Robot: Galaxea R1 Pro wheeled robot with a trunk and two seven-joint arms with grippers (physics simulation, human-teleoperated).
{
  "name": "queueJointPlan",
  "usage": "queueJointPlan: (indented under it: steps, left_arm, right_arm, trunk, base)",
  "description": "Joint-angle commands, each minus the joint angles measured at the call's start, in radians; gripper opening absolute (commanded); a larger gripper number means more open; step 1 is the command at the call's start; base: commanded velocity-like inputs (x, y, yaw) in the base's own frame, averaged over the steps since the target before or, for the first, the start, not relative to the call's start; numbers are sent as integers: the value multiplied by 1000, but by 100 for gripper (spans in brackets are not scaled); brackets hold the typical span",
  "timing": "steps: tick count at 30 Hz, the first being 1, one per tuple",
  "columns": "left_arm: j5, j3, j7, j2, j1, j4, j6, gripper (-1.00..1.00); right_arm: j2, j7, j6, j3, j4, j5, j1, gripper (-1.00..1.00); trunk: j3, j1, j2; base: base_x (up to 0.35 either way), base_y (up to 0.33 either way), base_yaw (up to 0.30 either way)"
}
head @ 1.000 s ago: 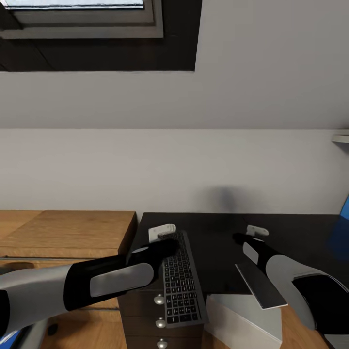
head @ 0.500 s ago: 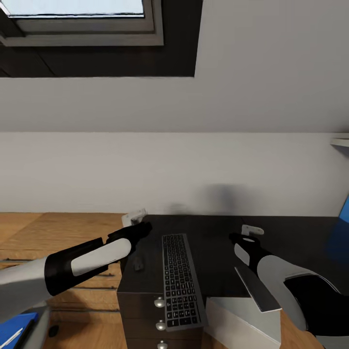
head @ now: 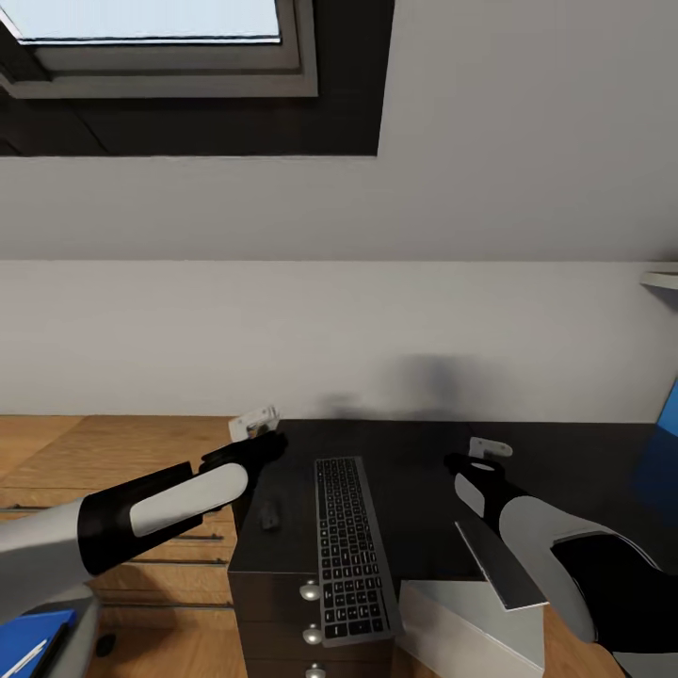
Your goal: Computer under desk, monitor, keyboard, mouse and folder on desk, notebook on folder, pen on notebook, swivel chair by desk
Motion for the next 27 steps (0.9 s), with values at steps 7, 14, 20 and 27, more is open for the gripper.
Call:
queueJointPlan:
  steps: [7,14,20,27]
  left_arm:
    - [0,-71,2,0,-2,-1,-7,100]
    - [0,-76,2,0,-2,-1,-8,100]
    - [0,-76,2,-3,-2,-2,-6,100]
    - [0,-75,2,-3,-3,-5,-6,100]
  right_arm:
    - [0,-2,1,8,-2,-11,-1,100]
    - [0,-3,1,7,-1,-17,-1,100]
    - [0,-4,1,7,1,-17,-1,100]
    - [0,-4,1,7,2,-17,-1,100]
  trunk:
    - [-1,0,-1]
    - [-1,0,-1]
    - [-1,0,-1]
    - [-1,0,-1]
  base:
    - [0,0,0]
    - [-167,0,0]
    - [-312,0,0]
    - [-336,74,0]
